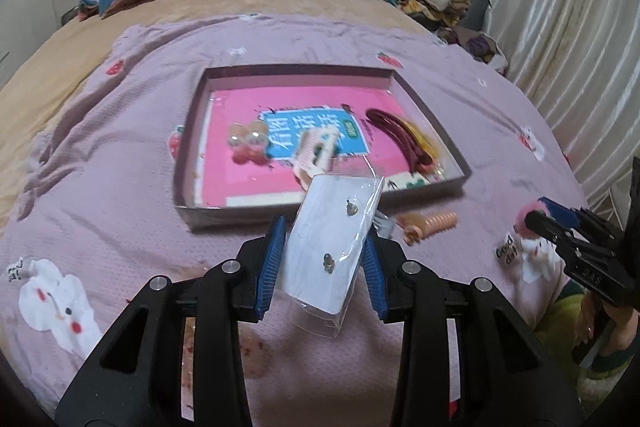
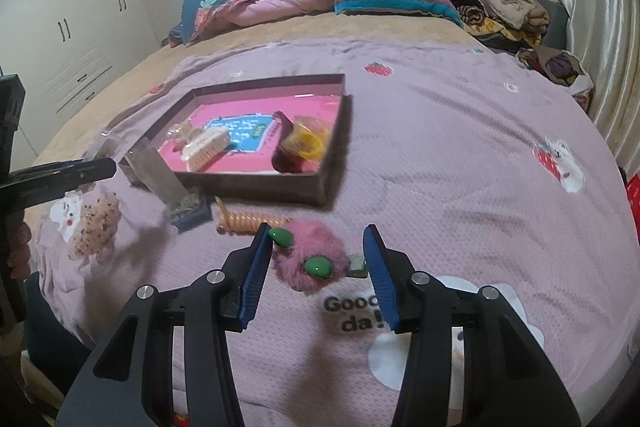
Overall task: Organize jewelry
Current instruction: 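Grasp the earring card with the left tool while the right grasps the pink keychain, then lower the earring card into the tray while the right tool lowers the keychain there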
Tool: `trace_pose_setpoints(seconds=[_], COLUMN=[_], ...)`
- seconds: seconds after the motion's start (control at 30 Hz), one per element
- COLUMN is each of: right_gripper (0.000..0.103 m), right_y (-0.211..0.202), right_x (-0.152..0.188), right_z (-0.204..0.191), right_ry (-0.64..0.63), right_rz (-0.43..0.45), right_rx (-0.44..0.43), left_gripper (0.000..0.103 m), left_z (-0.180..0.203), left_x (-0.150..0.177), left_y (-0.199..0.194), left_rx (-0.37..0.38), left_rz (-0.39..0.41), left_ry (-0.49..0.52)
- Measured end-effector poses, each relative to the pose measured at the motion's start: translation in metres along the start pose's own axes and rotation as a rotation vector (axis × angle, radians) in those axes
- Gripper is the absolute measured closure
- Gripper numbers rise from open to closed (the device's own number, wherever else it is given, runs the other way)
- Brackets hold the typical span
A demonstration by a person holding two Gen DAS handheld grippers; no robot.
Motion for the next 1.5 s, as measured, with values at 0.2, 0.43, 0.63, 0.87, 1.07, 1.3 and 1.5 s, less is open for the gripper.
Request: trace_pose_setpoints(seconds=[0.2,0.43,0.63,0.87,1.07,1.3,1.5], right_gripper=[0.057,0.057,0.057,0.057,0.057,0.057,0.057], right_y=[0.001,0.004,0.008,0.021,0.036,0.058,0.082], right_x=[-0.017,-0.057,-0.089,-0.113,-0.132,-0.143,-0.143], right_z=[-0.017,-0.032,-0.042,-0.048,-0.056,-0.059,-0.055], right_ry=[-0.033,-0.06,-0.082,-0.089,-0.101,-0.116,-0.108], right_rz=[0.008,0.05,0.078,0.087,0.094,0.081,0.052], right_rx=[-0.01,-0.039,-0.045,-0.054,-0.068,-0.072,-0.066], left_gripper=[0.074,0.074,0.074,0.074,0.074,0.074,0.074], left_z=[-0.018,-0.039,-0.054,-0.054,-0.052,-0.05,-0.048], left_x=[-0.013,-0.033,-0.044,-0.05,-0.057,-0.057,-0.052], left_y=[-0.006,-0.006,0.007,0.026,0.043,0.067,0.084], left_rx=[-0.007,-0.042,-0.048,-0.039,-0.04,-0.024,-0.016], left_rz=[0.026,0.045,0.04,0.018,-0.001,-0.038,-0.068], left_ry=[-0.03,-0.057,-0.096,-0.103,-0.097,-0.098,-0.097])
Point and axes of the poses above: each gripper's, at about its wrist camera, not at the fingertips, and y roughly the way its jaws point, z to its right, x to its underside, the point moved 7 cm from there along y, roughly the way its jaws point, and after that the axes turned 4 degrees about -x, right-handed, at the moved point
